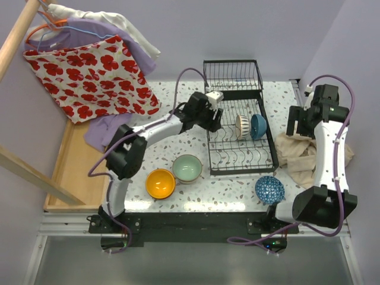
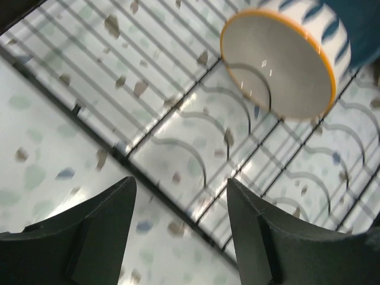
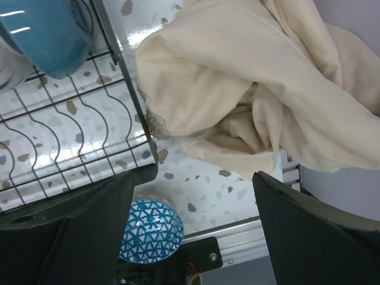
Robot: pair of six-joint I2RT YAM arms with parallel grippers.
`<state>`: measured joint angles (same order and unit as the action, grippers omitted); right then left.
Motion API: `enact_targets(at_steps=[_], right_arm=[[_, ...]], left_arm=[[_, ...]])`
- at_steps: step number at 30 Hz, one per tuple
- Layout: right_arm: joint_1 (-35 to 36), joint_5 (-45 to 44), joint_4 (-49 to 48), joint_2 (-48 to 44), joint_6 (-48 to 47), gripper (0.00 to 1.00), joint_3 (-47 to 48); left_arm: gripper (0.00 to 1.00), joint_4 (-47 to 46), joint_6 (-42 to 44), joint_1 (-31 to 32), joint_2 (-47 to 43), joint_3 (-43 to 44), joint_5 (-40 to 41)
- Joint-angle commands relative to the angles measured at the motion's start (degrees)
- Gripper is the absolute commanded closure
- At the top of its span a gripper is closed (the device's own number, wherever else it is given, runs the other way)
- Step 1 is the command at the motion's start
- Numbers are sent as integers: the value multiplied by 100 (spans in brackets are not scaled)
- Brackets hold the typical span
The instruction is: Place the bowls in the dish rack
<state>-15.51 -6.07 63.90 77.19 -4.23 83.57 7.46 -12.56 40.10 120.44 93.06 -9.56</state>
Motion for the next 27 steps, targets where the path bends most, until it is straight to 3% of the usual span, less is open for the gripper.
enact_targets(at_steps=[1, 6, 10, 11, 16, 27], right_arm=[[-31, 588, -44, -327, 142, 14, 204], [-23, 940, -158, -520, 238, 14, 46], [-31, 1317, -333, -731, 309, 14, -130], [-23, 1414, -352, -784, 283, 14, -191], [-23, 2407, -326, -837, -95, 13, -236], [-31, 2549, -326, -732, -87, 13, -148]], left_arm=[[33, 580, 1772, 77, -1818, -972, 315], [35, 1344, 3150, 192, -2990, -2088, -26], [36, 2178, 4618, 200, -4034, -2642, -1396], [36, 2772, 5040, 235, -4151, -2678, -1878], [36, 3840, 6510, 595, -4310, -2837, -1751], [46, 3534, 6450, 1053, -3652, -2881, -1443]])
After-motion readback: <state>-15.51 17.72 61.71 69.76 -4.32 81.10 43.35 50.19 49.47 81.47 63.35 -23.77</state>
